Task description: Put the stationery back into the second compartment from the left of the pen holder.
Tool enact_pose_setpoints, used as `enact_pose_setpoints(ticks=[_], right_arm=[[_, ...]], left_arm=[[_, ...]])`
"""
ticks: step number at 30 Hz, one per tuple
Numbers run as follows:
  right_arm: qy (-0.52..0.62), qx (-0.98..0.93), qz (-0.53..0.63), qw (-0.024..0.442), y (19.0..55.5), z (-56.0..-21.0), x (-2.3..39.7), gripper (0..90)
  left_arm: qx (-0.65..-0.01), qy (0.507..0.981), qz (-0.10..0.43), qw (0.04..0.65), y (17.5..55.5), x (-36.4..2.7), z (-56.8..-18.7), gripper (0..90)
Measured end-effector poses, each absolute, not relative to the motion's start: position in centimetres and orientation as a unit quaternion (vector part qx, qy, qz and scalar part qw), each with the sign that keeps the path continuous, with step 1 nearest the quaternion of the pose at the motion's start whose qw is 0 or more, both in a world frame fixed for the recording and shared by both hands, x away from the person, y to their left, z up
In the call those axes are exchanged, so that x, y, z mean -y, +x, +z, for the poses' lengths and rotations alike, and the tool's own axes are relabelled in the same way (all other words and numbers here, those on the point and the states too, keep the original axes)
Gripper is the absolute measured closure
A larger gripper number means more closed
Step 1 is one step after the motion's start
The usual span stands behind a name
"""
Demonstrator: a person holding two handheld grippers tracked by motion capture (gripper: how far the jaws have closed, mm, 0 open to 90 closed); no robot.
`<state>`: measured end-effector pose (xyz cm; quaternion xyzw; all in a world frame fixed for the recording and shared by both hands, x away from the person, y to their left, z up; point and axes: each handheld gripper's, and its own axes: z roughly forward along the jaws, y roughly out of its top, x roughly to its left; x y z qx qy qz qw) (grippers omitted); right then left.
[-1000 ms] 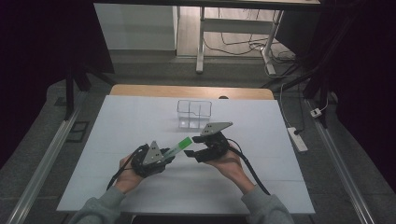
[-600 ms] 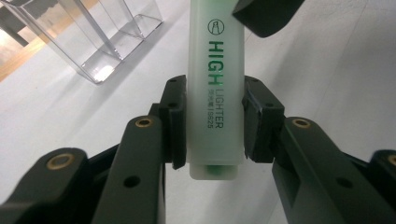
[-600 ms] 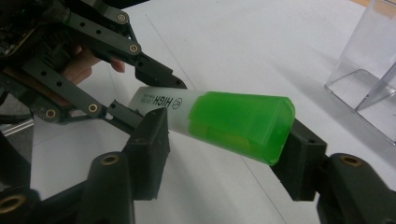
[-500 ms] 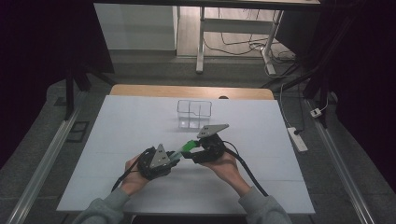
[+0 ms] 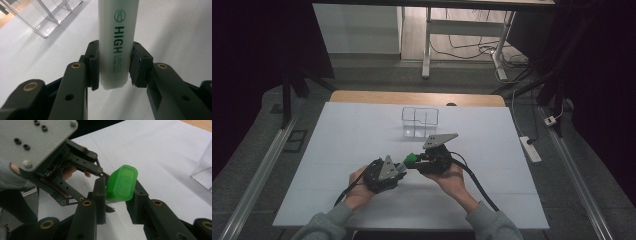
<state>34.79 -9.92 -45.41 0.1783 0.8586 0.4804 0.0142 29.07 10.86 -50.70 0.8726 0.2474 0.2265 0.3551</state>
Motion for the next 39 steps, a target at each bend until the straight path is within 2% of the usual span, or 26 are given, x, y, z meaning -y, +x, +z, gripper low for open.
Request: enact_pose_setpoints(ticks=[8,18,26,39], right_arm=[[0.183,-0.851,0.489,0.058,34.7,-44.7,10.7,73.0],[0.19,-0.846,0.492,0.08,35.0,-44.0,11.8,73.3],[0.198,-0.833,0.507,0.098,35.2,-42.8,13.2,73.5],[0.207,-0.809,0.533,0.138,35.4,-40.7,15.1,73.7]], left_arm=[[-0.27,0.868,0.208,0.361,29.4,-12.0,-50.5,49.8],[-0.296,0.867,0.187,0.354,29.0,-14.6,-50.4,34.6],[-0.325,0.858,0.183,0.353,28.5,-17.2,-50.5,29.1],[-0.356,0.848,0.176,0.35,27.8,-20.0,-51.1,26.6]])
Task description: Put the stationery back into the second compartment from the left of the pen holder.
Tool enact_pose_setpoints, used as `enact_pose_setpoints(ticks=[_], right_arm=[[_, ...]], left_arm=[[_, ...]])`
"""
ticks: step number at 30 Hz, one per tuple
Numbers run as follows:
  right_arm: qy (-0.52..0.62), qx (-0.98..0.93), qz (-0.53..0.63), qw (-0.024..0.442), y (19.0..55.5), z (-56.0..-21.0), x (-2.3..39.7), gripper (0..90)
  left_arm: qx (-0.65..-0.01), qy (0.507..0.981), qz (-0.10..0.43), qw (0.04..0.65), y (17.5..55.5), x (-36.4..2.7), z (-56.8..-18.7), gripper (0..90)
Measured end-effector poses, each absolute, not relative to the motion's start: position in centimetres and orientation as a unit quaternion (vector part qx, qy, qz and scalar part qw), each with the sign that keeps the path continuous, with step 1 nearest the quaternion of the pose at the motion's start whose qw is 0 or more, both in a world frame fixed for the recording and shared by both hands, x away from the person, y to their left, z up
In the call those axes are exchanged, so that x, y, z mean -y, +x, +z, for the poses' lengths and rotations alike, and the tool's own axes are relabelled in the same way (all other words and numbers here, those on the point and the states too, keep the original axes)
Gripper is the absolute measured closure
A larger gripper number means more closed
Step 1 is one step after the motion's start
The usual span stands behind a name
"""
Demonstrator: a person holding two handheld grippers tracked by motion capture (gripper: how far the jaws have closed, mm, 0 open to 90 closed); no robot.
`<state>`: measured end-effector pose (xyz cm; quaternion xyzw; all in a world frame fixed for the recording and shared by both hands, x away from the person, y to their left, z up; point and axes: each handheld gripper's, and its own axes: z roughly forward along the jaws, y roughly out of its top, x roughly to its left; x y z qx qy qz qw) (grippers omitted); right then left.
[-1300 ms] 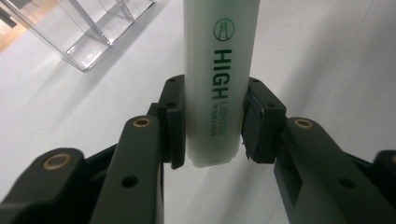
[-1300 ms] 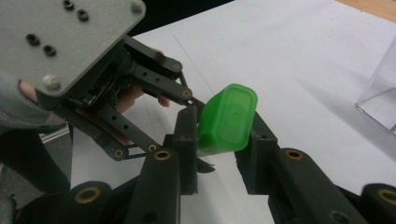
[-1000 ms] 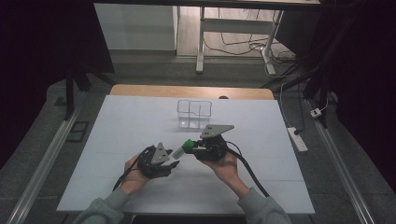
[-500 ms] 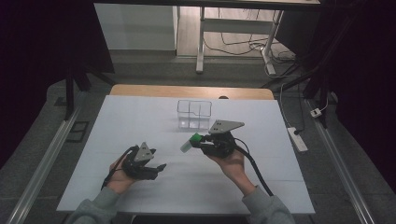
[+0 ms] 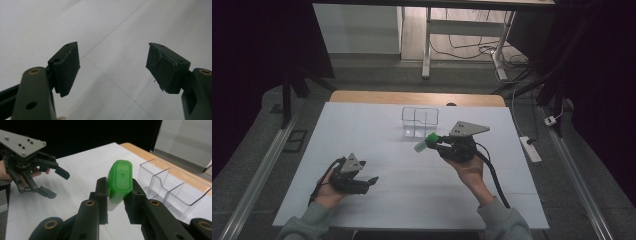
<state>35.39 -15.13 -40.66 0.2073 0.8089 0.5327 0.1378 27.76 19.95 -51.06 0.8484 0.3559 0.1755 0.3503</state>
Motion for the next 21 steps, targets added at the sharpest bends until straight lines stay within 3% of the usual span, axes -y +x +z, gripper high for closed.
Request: enact_pose_setpoints(ticks=[8,21], right_arm=[[0.225,-0.789,0.547,0.168,36.1,-39.3,16.1,73.9],[0.277,-0.764,0.555,0.178,41.7,-38.6,15.9,73.9]], left_arm=[[-0.374,0.84,0.176,0.351,27.3,-21.5,-51.4,25.8],[-0.379,0.839,0.171,0.352,27.6,-22.0,-51.7,24.2]])
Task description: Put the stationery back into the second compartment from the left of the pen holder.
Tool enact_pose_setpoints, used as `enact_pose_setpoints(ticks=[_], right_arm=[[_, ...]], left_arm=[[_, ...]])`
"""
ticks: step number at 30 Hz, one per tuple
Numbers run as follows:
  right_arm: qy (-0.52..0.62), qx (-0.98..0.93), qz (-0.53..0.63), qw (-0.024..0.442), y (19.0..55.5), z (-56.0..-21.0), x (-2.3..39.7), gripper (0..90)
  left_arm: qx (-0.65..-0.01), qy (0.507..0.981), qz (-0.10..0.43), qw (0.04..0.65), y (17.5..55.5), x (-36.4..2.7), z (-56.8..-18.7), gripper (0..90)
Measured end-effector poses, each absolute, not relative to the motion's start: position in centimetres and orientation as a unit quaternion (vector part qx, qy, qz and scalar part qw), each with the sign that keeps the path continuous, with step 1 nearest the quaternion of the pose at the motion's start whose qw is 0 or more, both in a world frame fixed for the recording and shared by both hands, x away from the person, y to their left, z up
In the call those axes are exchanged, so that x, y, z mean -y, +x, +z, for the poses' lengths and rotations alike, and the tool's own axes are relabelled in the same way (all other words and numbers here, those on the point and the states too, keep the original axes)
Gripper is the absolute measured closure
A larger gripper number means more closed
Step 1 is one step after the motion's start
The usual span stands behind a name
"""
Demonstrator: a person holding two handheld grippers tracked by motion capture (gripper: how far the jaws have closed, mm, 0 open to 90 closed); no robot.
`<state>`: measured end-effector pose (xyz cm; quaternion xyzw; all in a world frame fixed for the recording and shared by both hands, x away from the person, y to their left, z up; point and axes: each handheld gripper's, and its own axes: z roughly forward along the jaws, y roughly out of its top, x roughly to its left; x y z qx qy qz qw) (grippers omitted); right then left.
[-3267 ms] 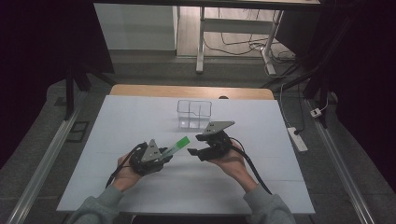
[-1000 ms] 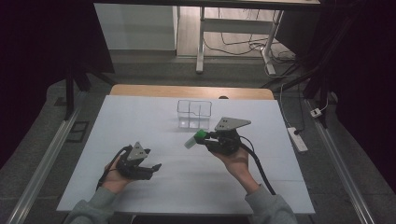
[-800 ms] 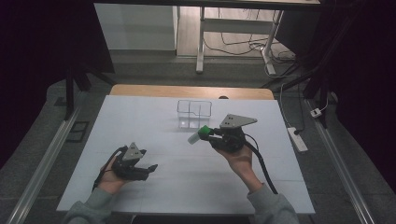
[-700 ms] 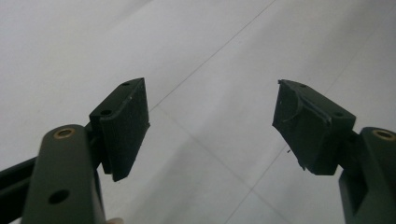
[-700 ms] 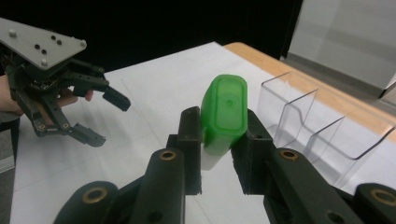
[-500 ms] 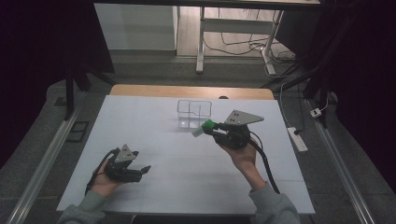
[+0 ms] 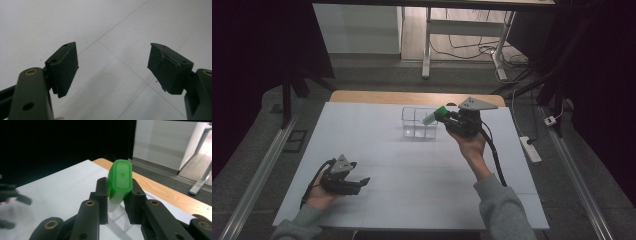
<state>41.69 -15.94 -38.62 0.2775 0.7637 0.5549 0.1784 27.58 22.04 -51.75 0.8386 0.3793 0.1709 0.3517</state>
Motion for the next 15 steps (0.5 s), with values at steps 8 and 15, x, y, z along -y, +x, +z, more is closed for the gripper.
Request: enact_pose_setpoints(ticks=[8,15], right_arm=[[0.3,-0.761,0.547,0.179,45.3,-38.9,14.3,73.9],[0.318,-0.77,0.528,0.162,47.2,-40.9,13.5,73.6]], left_arm=[[-0.384,0.837,0.167,0.352,27.7,-22.4,-51.9,24.0],[-0.386,0.837,0.166,0.352,27.8,-22.6,-52.0,24.0]])
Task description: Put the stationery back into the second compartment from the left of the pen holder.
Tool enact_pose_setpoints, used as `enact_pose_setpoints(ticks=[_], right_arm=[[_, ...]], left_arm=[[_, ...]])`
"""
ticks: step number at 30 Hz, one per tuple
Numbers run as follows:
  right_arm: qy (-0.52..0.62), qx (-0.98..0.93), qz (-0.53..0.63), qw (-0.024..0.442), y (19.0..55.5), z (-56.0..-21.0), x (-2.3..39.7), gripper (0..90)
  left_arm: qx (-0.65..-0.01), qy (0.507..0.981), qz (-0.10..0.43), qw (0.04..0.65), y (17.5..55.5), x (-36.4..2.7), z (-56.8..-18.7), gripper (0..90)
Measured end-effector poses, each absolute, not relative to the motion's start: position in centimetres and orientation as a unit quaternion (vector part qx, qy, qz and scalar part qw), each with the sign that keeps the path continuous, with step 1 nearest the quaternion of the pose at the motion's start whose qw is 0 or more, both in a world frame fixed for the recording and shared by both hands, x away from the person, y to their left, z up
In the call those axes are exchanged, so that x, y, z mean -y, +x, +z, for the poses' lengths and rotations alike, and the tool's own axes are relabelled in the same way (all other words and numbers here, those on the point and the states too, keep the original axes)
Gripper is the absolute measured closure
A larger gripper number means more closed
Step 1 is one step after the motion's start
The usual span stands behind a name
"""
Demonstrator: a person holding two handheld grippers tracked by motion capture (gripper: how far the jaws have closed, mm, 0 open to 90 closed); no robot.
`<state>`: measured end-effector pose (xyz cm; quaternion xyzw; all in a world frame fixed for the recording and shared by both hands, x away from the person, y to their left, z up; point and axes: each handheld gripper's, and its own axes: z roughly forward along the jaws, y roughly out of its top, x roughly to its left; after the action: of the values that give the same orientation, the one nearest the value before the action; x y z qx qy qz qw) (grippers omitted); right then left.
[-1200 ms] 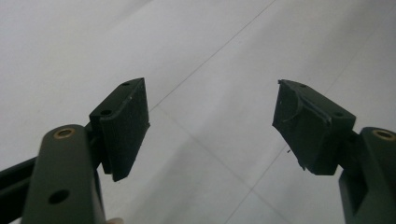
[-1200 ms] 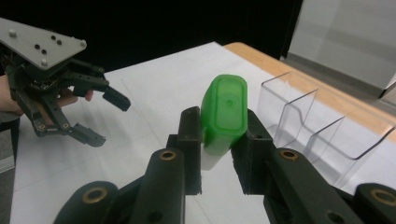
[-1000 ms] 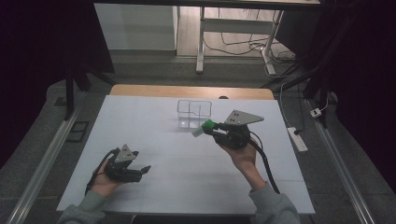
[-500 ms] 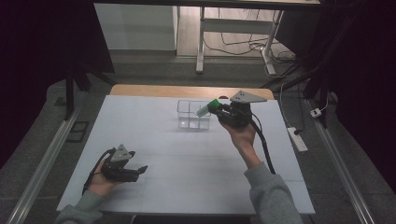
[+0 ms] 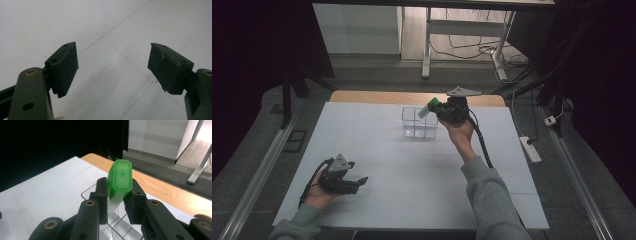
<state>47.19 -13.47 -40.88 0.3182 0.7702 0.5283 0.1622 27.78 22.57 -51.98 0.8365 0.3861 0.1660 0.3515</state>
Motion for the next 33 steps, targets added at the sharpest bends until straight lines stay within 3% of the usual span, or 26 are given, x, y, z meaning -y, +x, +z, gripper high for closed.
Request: enact_pose_setpoints(ticks=[7,9,13,24,33], right_arm=[[0.321,-0.778,0.52,0.145,47.9,-42.4,12.4,71.7],[0.324,-0.779,0.519,0.14,48.0,-42.7,12.3,58.6],[0.338,-0.776,0.514,0.139,47.9,-42.6,12.5,48.3],[0.311,-0.797,0.496,0.148,45.5,-42.2,13.8,46.1],[0.311,-0.806,0.481,0.152,41.5,-43.9,17.4,45.9]], left_arm=[[-0.386,0.837,0.167,0.349,27.8,-22.6,-52.0,24.0],[-0.386,0.838,0.166,0.349,27.8,-22.6,-52.1,23.9],[-0.388,0.837,0.165,0.347,27.9,-22.7,-52.2,23.9],[-0.387,0.838,0.169,0.347,27.8,-22.7,-52.1,23.7],[-0.387,0.839,0.169,0.344,27.8,-22.6,-52.1,23.4]])
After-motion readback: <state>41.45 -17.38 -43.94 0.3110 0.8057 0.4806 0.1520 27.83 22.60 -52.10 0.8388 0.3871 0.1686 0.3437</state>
